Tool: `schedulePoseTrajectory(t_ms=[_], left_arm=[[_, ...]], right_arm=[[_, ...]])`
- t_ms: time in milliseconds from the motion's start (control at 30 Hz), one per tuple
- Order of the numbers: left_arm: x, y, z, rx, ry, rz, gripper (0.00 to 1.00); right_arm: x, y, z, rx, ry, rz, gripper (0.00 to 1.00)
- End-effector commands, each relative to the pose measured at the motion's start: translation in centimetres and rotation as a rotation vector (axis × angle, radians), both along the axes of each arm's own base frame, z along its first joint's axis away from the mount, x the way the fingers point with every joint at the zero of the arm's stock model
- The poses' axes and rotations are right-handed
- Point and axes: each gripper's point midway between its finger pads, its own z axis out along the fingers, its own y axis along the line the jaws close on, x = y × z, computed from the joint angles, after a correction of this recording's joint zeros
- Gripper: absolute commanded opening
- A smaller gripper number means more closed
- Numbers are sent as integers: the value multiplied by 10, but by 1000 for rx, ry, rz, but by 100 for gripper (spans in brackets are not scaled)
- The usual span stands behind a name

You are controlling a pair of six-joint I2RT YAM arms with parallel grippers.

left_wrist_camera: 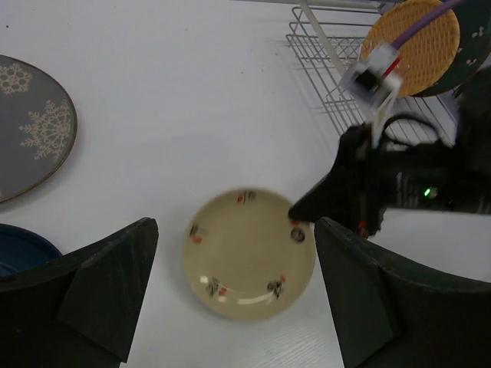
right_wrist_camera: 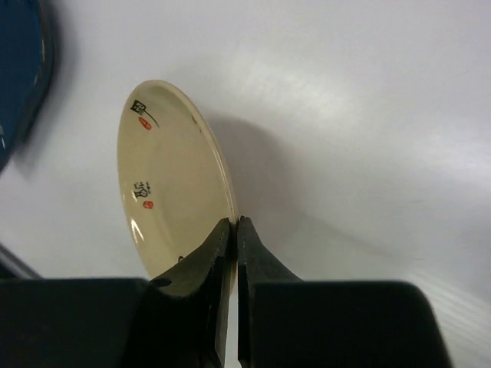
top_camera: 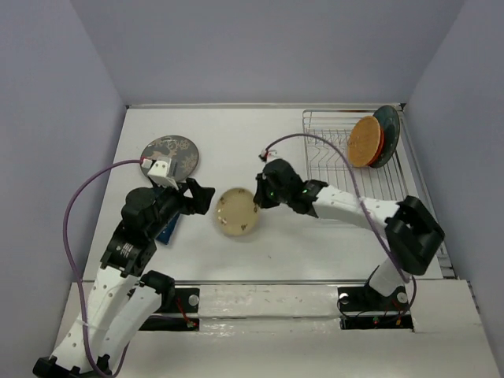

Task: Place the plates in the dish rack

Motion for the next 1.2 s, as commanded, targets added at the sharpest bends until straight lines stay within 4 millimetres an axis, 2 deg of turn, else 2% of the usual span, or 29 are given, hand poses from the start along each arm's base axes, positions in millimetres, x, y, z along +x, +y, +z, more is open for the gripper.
schedulePoseTrajectory(t_ms=[0,33,100,133,233,267,300,333,400,500,667,800,867,967,1067,1167], left_arm=[[-5,-14,23,-51,-75,-82,95],[-9,-18,23,-57,-77,-108,98],[-16,-27,25,-67,-82,-156,99],[-19,-28,28,-71,-92,-167,99],[-26,-33,32,-77,-106,-194,99],[-28,-35,33,-80,-111,-201,99],[-32,-37,35,-83,-118,-214,99],[-33,-38,35,-85,-119,-218,99],[-36,-39,36,-87,-123,-228,99],[-40,-41,39,-92,-132,-237,99],[-48,-46,41,-100,-141,-267,99],[-50,-47,42,-102,-145,-273,99],[-50,-47,42,-103,-144,-273,99],[-50,-46,42,-101,-145,-267,99],[-49,-46,41,-101,-142,-264,99],[-47,-46,40,-95,-140,-262,99]], right_arm=[[90,-104,145,-43,-388,-366,7],[109,-151,166,-117,-450,-488,7],[122,-207,195,-216,-517,-644,7],[130,-255,214,-344,-561,-767,7],[137,-317,233,-563,-605,-916,7],[140,-331,245,-589,-617,-957,7],[143,-356,244,-677,-601,-1004,7],[146,-366,253,-698,-607,-1035,7],[150,-392,254,-744,-585,-1095,7],[162,-408,242,-819,-546,-1097,7],[178,-405,222,-873,-510,-1057,7],[187,-411,194,-980,-448,-1038,7],[192,-407,171,-982,-415,-1001,7],[195,-401,148,-956,-384,-962,7],[201,-394,130,-933,-369,-913,7],[206,-388,124,-899,-378,-890,7]])
